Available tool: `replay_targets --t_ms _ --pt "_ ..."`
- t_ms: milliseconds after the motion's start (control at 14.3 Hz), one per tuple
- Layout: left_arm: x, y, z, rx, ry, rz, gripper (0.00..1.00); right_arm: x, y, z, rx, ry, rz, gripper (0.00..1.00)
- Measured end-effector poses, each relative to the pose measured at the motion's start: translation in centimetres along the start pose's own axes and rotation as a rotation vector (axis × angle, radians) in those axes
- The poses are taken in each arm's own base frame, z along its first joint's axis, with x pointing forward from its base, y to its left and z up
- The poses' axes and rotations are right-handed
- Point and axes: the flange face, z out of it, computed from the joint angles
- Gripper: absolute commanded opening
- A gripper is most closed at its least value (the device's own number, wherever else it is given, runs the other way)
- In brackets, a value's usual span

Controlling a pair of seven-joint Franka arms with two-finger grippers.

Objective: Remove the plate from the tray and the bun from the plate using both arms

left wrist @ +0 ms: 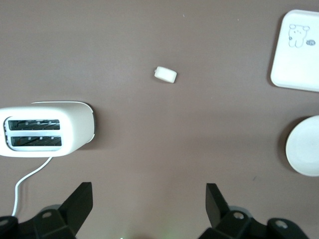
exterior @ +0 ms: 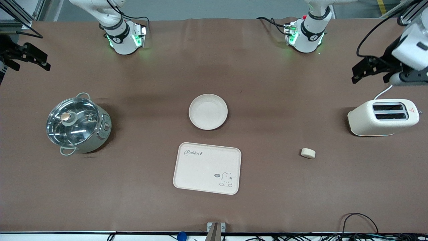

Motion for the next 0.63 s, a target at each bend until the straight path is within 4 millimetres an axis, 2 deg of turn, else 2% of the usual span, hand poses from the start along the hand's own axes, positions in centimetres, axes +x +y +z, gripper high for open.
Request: replay_targets --t_ms 209,628 --pt "-1.2 0.0 -0.3 0.005 -0.001 0.037 1.00 0.0 0.0 0.0 0.000 0.000 0.000 1.00" --pt "-0.8 -1.1 0.2 0.004 -0.011 0.073 1.00 0.0 0.1 0.0 0.000 0.000 0.002 1.00"
